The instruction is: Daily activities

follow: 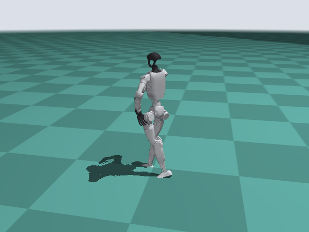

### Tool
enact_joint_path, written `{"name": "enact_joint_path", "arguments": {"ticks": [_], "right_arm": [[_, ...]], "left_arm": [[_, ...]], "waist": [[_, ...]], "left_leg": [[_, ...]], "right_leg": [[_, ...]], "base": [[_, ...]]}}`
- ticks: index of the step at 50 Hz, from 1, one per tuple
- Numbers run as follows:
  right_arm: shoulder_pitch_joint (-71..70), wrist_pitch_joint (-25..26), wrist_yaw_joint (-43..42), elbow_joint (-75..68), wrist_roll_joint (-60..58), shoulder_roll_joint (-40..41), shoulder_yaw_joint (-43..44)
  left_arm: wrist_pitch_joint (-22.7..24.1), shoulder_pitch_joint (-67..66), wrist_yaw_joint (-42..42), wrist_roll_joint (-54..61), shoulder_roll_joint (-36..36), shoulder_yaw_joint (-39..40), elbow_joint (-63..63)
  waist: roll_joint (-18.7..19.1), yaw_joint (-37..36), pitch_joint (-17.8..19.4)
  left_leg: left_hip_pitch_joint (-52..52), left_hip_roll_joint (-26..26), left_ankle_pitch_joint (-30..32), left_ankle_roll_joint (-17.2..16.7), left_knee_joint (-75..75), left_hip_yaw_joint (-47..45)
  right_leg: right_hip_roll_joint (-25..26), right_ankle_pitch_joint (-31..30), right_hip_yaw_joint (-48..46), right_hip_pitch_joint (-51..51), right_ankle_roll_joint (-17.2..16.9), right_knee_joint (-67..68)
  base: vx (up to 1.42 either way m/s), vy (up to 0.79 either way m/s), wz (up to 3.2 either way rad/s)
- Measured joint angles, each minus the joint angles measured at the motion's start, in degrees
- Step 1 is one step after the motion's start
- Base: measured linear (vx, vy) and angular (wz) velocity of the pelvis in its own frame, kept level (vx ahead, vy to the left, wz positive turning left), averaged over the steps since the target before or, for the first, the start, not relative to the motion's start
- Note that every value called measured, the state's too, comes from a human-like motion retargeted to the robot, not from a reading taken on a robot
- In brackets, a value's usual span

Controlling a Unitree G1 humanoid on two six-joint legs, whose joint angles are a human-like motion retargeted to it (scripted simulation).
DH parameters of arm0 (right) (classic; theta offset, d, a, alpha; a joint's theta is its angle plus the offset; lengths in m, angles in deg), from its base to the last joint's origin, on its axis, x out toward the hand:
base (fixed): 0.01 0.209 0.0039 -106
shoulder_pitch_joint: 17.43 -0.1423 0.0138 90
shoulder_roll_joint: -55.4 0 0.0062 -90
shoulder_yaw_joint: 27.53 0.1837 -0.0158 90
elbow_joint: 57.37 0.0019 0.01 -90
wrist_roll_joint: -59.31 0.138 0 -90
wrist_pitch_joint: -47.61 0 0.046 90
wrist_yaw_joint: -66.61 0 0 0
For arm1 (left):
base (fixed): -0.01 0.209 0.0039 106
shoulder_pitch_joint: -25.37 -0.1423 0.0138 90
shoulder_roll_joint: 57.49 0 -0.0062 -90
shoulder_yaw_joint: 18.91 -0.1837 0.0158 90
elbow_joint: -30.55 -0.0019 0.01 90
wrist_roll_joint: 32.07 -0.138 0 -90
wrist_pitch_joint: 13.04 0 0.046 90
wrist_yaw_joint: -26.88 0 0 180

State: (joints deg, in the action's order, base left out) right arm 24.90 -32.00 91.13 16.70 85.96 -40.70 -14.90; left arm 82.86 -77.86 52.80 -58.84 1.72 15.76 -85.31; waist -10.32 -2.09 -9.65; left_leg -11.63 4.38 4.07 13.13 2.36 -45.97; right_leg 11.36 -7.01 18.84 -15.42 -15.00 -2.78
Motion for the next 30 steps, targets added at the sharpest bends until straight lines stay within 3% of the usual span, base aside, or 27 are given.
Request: {"name": "enact_joint_path", "arguments": {"ticks": [17,30], "right_arm": [[16.8,-10.4,-11.9,-14.1,-14.9,-12.6,12.9],[27.9,-13.2,-9.6,-9.1,-15.8,-14.7,16.6]], "left_arm": [[4.0,-6.1,-10.2,13.6,-1.6,8.8,19.8],[2.3,-9.1,-5.6,24.8,-3.4,10.2,29.8]], "waist": [[0.4,-3.8,1.4],[-0.9,-4.7,2.5]], "left_leg": [[0.3,-0.2,2.4,1.3,-0.1,-1.1],[-2.1,-0.6,4.6,1.8,-0.2,-0.3]], "right_leg": [[2.0,-3.1,-2.2,-0.3,0.0,-0.2],[2.7,-4.0,-2.2,2.3,0.0,-0.3]], "base": [[-0.06,-0.05,-0.21],[-0.01,-0.01,-0.03]]}}
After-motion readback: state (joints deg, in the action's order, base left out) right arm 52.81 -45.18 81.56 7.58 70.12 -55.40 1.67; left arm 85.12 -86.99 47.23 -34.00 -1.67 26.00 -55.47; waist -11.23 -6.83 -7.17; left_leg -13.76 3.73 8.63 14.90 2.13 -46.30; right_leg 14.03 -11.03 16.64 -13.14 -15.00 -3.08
